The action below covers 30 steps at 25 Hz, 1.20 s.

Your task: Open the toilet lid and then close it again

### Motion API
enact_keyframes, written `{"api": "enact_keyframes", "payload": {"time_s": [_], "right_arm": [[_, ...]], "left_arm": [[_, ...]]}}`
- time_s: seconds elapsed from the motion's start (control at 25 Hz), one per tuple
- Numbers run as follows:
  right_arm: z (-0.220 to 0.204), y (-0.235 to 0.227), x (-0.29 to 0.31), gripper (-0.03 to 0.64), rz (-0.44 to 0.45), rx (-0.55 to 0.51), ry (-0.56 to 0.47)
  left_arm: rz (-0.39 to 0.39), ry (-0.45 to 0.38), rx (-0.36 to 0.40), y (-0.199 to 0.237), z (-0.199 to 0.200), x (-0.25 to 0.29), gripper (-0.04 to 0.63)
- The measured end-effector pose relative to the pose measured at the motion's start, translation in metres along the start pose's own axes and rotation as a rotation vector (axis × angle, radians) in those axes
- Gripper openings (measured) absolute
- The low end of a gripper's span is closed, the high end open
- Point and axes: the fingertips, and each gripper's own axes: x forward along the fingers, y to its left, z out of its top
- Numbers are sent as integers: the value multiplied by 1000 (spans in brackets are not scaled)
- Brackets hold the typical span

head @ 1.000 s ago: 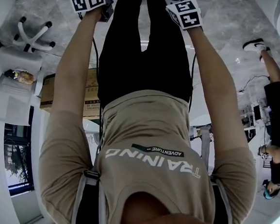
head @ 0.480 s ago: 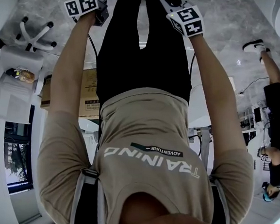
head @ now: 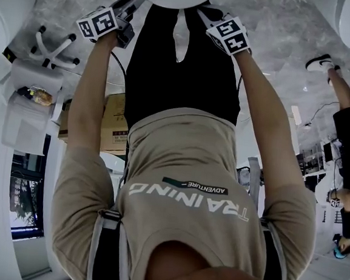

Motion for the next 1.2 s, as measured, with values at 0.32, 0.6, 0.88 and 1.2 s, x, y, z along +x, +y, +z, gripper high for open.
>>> {"api": "enact_keyframes", "payload": {"time_s": [0.32,0.6,0.88,1.2], "right_arm": [[46,4,-3,9,-3,7,-107],[65,9,-37,9,-12,-17,-116],[98,15,-64,9,1,9,-167],[136,10,-92,9,34,0,-177]], "left_arm": [[-24,-9,9,-20,21,-22,123],[-8,-30,-47,-53,34,-30,126],[-71,-161,-174,-78,58,-47,118],[-80,-233,-186,-117,78,-65,112]]}}
